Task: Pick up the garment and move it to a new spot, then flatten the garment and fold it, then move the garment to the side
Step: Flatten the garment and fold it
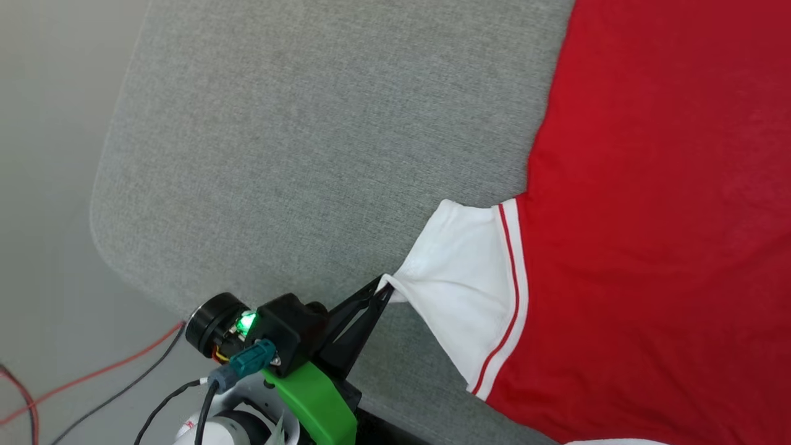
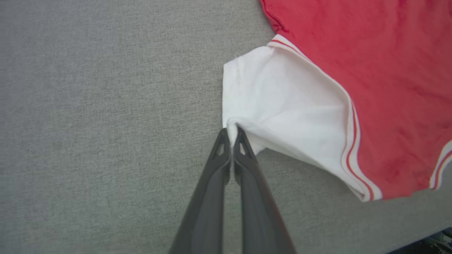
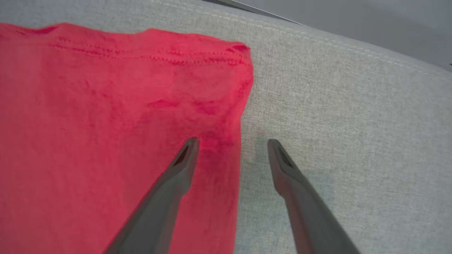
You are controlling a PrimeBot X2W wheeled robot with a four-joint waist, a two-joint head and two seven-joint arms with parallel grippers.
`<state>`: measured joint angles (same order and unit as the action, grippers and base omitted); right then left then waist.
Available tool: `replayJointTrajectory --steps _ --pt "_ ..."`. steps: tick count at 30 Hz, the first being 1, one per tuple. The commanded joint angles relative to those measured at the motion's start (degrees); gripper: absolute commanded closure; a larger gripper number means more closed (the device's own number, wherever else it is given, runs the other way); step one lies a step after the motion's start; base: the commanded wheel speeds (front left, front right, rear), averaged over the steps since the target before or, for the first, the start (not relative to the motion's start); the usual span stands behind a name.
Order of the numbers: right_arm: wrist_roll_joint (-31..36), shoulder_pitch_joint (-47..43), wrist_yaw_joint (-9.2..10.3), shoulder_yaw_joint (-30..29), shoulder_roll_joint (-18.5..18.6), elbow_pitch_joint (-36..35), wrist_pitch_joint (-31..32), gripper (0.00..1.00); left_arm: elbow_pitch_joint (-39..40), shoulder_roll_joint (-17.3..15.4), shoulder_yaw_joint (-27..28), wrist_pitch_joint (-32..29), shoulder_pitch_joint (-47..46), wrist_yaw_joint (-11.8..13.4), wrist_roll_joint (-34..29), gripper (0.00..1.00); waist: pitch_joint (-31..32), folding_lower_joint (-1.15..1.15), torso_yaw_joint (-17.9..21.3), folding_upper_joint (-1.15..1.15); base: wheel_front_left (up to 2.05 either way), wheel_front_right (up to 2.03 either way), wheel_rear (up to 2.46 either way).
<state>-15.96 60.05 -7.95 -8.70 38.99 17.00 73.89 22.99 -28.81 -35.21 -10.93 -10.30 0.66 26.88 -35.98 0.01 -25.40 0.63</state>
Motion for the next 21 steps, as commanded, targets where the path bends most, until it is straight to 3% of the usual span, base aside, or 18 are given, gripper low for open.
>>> replayJointTrajectory --steps 1,10,11,12,13,21 --pt "1.28 1.17 0.46 -0.74 0.50 0.87 -0.02 0.00 -0.27 0.23 -0.08 0.72 -0.80 -0.32 0.13 1.00 -3.03 -0.01 -3.75 -0.63 0.00 0.00 0.00" --pt "3.35 -0.44 0.46 0.04 1.48 3.33 0.40 0.00 -1.48 0.69 -0.30 2.00 -0.80 -0.57 0.66 1.00 -3.79 -0.01 -4.90 -0.63 0.00 0.00 0.00" --pt "3.25 -1.05 0.46 0.93 1.89 3.20 0.70 0.30 -1.59 0.73 -0.30 2.09 -0.93 -0.60 0.67 1.00 -3.87 -0.01 -4.89 -0.63 0.00 0.00 0.00" --pt "3.15 -1.41 0.46 1.30 2.22 3.19 0.75 0.83 -1.66 0.79 -0.32 2.17 -1.07 -0.65 0.69 1.00 -3.90 -0.01 -4.89 -0.63 0.00 0.00 0.00" --pt "3.03 -1.81 0.46 1.39 2.51 3.28 0.74 1.00 -1.76 0.93 -0.32 2.32 -1.25 -0.71 0.77 1.00 -3.87 -0.01 -4.87 -0.63 0.00 0.00 0.00" --pt "2.13 -4.62 0.46 0.67 2.35 4.30 -1.27 1.00 -3.10 1.12 -0.04 2.94 -1.99 -0.47 0.73 1.00 -1.15 -0.01 -3.32 -0.63 0.00 0.00 0.00"
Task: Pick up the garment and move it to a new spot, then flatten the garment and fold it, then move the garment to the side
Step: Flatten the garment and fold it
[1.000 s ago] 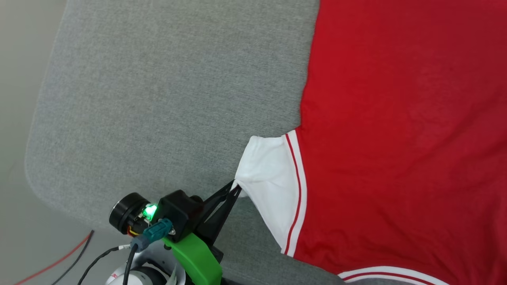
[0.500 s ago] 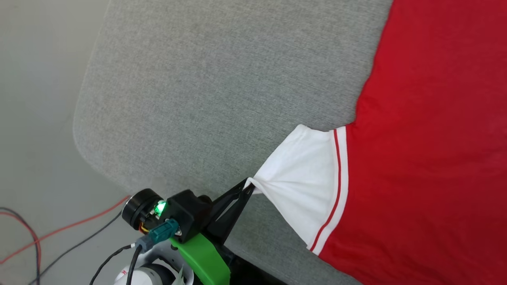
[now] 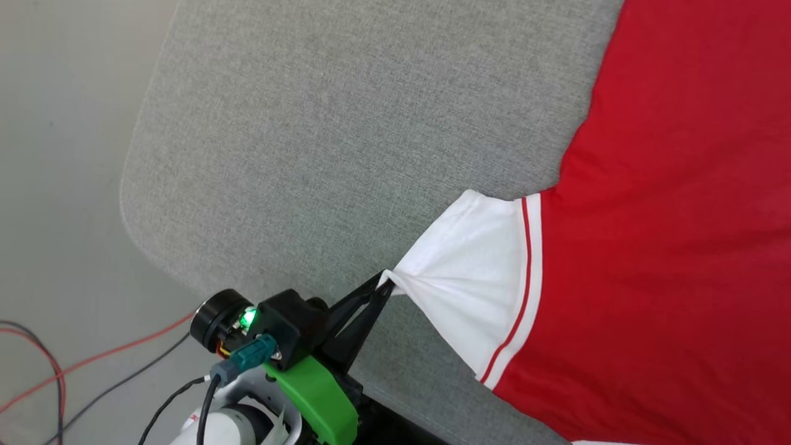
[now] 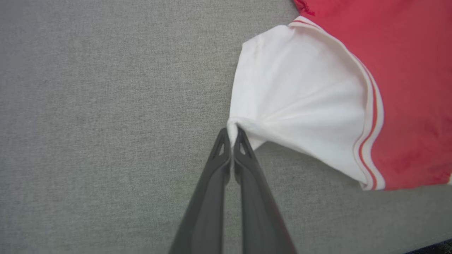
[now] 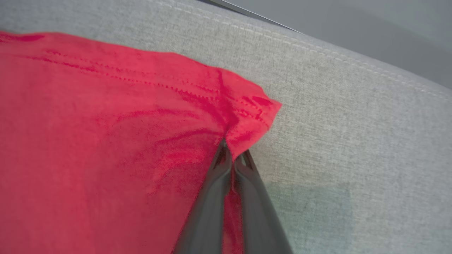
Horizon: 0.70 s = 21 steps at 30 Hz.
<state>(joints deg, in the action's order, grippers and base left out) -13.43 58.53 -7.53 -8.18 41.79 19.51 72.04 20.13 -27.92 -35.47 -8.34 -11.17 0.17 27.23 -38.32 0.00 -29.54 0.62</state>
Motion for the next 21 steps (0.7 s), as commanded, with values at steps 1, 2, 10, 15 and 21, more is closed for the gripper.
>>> replayJointTrajectory --steps 1,2,10,15,21 --pt "-0.49 -3.52 0.04 0.08 -0.64 1.95 0.30 1.00 -0.46 0.35 0.22 0.52 -1.22 0.10 0.30 1.00 1.72 0.00 1.17 -0.62 0.00 0.00 0.00" --pt "-0.61 -4.15 0.04 0.02 -0.97 2.18 -0.11 1.00 -0.87 0.67 0.22 0.78 -1.25 0.26 0.36 1.00 2.53 0.00 1.70 -0.62 0.00 0.00 0.00" --pt "-2.08 -11.61 0.04 0.39 -3.12 2.32 -2.43 1.00 -3.42 0.78 0.91 1.80 0.39 1.62 1.16 1.00 9.74 0.00 6.82 -0.62 0.00 0.00 0.00" --pt "-3.97 -19.06 0.04 -0.78 -5.34 1.43 -3.56 1.00 -4.12 -0.27 1.50 1.39 1.38 2.25 1.60 1.00 14.99 0.00 10.12 -0.62 0.00 0.00 0.00" --pt "-6.69 -28.52 0.04 -1.14 -8.57 -1.02 -5.36 1.00 -5.47 -1.02 2.17 0.95 3.45 3.34 2.84 1.00 21.16 0.00 14.37 -0.62 0.00 0.00 0.00"
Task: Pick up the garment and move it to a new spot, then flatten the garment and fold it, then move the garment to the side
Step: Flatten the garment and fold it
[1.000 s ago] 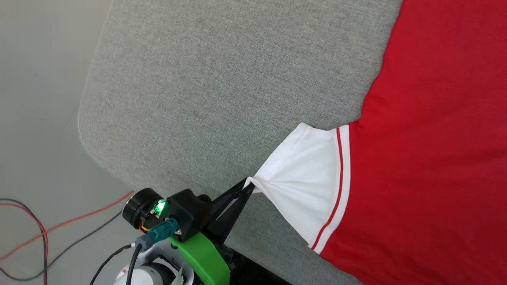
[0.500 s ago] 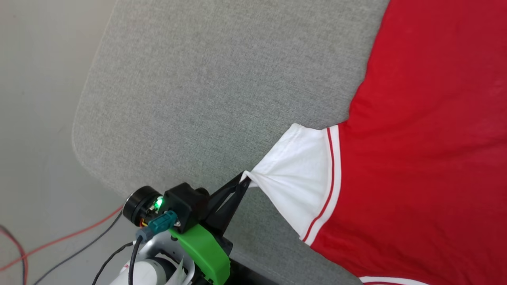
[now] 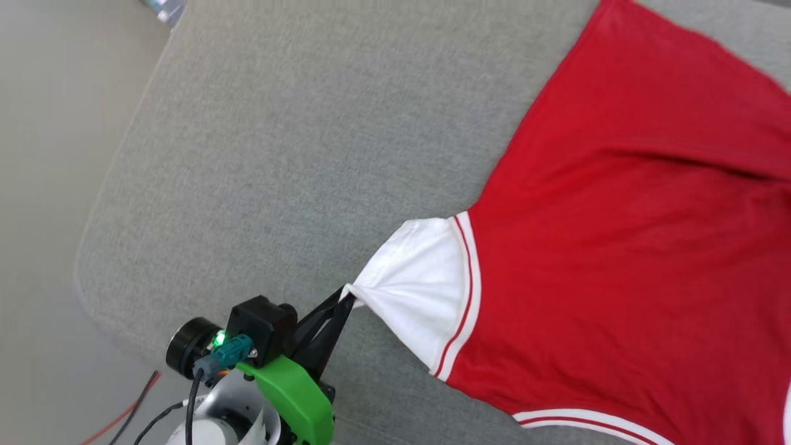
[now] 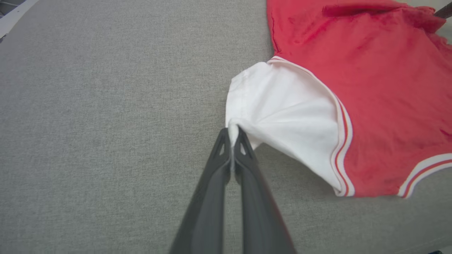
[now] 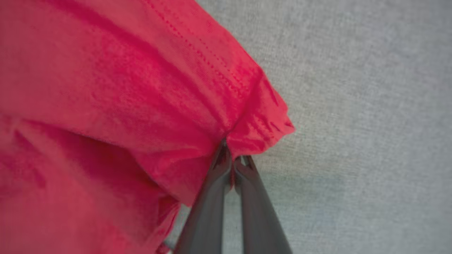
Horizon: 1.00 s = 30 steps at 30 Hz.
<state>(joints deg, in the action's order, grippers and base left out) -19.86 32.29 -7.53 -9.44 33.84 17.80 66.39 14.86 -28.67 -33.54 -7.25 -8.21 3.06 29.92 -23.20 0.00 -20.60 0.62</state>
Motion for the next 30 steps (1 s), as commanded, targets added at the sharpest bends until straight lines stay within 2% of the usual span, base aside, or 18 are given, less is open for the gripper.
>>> replayJointTrajectory --steps 1,9,16,24,30 --pt "-0.64 -3.66 0.04 0.04 -1.12 0.24 0.08 1.00 -0.43 -0.41 0.37 -0.15 0.87 0.64 0.34 1.00 6.96 0.00 6.06 -0.62 0.00 0.00 0.00" --pt "-4.17 -16.22 0.04 0.46 -3.04 -6.47 -2.16 1.00 -1.54 -1.30 1.77 0.47 4.14 2.25 2.08 1.00 13.42 0.00 10.93 -0.62 0.00 0.00 0.00" --pt "-6.81 -26.41 0.04 -1.42 -4.31 -14.18 -2.64 1.00 -2.79 -0.61 2.59 1.98 6.18 3.44 3.46 1.00 16.93 0.00 13.76 -0.62 0.00 0.00 0.00" --pt "-7.61 -36.78 0.04 -3.70 -8.30 -20.09 -2.66 1.00 -5.21 1.31 2.83 4.45 7.00 4.33 4.17 1.00 19.06 0.00 15.20 -0.62 0.00 0.00 0.00" --pt "-7.03 -41.11 0.04 -3.93 -11.12 -20.87 -3.28 1.00 -6.76 2.48 2.70 5.84 6.73 4.26 4.53 1.00 19.54 0.00 15.46 -0.62 0.00 0.00 0.00"
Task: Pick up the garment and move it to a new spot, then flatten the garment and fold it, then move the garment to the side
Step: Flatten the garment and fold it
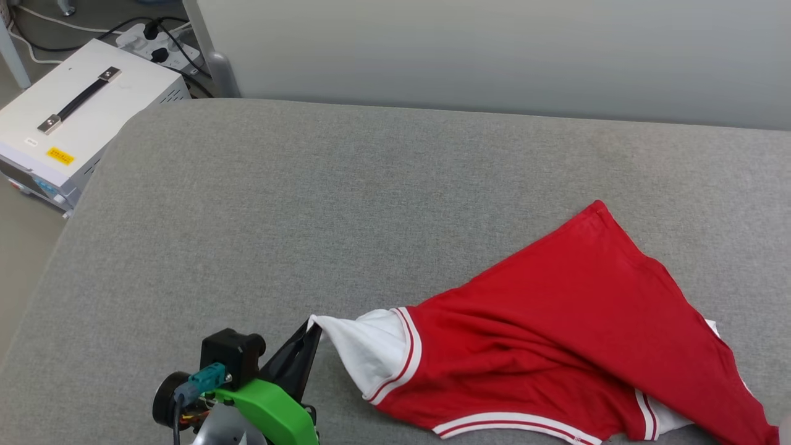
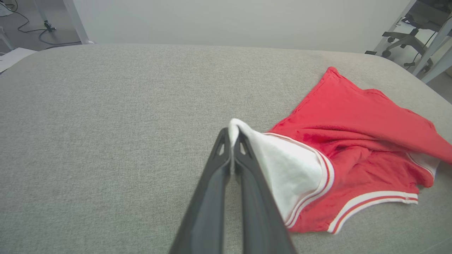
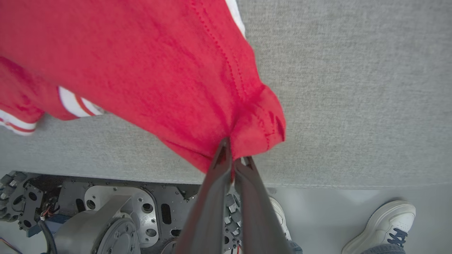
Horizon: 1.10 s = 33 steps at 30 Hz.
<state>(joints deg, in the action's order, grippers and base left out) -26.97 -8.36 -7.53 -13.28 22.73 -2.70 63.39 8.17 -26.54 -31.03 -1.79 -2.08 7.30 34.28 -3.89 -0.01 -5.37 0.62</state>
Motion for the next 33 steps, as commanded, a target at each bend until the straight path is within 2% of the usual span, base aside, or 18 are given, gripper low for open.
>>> replayJointTrajectory --steps 1,2,3,11,18,25,33 --pt "0.14 -0.66 0.04 -0.06 -0.17 -0.43 -0.36 1.00 -0.22 0.44 0.14 0.49 0.51 -0.04 0.19 1.00 0.20 0.01 0.21 -0.62 0.00 0.00 0.00" --pt "0.21 -0.64 0.04 -0.01 -0.24 -0.61 -0.59 0.24 -0.35 0.52 0.09 0.61 0.39 -0.13 0.21 1.00 0.11 0.01 0.17 -0.62 0.00 0.00 0.00" --pt "0.27 -0.48 0.04 -0.01 -0.20 -0.76 -0.78 0.00 -0.44 0.56 0.06 0.69 0.28 -0.20 0.22 1.00 0.01 0.01 0.12 -0.62 0.00 0.00 0.00" --pt "-1.92 5.07 0.04 0.79 3.01 -5.23 -1.18 0.00 0.10 0.67 -0.57 1.18 -1.55 -0.91 -0.58 1.00 -2.66 0.01 -1.71 -0.62 0.00 0.00 0.00" --pt "-3.73 16.41 0.04 4.12 6.06 -8.47 0.24 0.00 2.26 1.50 -1.86 1.46 -4.12 -1.54 -2.03 1.00 -7.92 0.01 -5.69 -0.62 0.00 0.00 0.00" --pt "-1.23 27.95 0.04 10.01 7.72 -2.58 0.87 0.00 3.00 2.76 -2.84 2.07 -6.43 -2.10 -2.83 1.00 -13.23 0.01 -10.06 -0.62 0.00 0.00 0.00" --pt "2.24 36.79 0.04 11.96 8.08 7.41 1.13 0.00 2.43 4.06 -3.74 2.86 -8.89 -3.11 -3.17 1.00 -17.79 0.01 -13.97 -0.62 0.00 0.00 0.00"
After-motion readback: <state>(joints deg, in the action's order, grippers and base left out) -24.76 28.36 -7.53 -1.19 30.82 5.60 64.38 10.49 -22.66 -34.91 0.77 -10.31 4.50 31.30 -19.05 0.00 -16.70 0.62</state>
